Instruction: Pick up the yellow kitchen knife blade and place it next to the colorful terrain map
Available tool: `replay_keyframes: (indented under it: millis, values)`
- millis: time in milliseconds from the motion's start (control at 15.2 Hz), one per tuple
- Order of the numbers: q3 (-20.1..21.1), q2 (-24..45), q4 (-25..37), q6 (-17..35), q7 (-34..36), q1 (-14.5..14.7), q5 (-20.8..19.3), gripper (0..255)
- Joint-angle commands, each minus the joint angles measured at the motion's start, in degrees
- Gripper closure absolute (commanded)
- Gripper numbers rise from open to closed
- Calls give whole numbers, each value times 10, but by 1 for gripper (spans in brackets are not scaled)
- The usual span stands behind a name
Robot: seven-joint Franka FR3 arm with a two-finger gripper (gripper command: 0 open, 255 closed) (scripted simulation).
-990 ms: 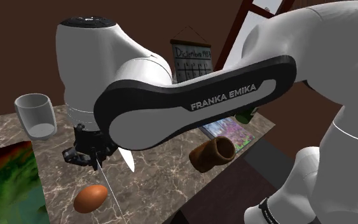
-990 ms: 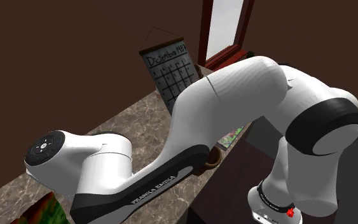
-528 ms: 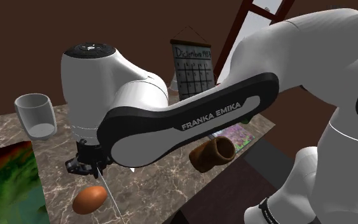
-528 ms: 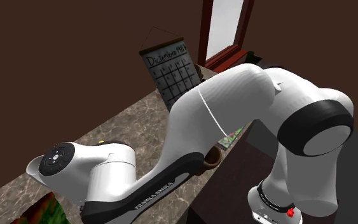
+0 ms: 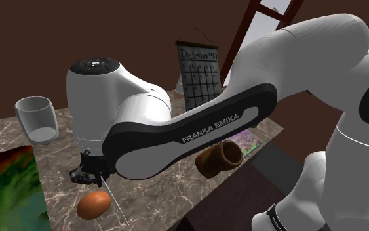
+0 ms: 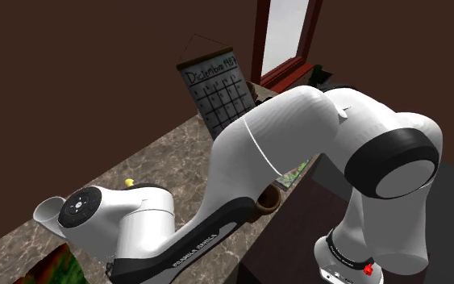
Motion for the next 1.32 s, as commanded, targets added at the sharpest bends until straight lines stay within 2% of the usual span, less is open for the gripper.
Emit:
replay_keyframes:
  millis: [0, 132, 198, 528, 792, 1254]
  values:
    - [1, 2, -1, 1, 1, 1, 0, 255]
    - [1, 2, -1, 1, 1, 1, 0, 255]
    - [1, 2, 0, 1, 0, 1, 0, 0]
    - [1, 2, -1, 1, 1, 1, 0, 0]
    - [8, -32, 29, -60, -10, -3, 17, 0]
    - [8, -32, 29, -60, -10, -3, 17, 0]
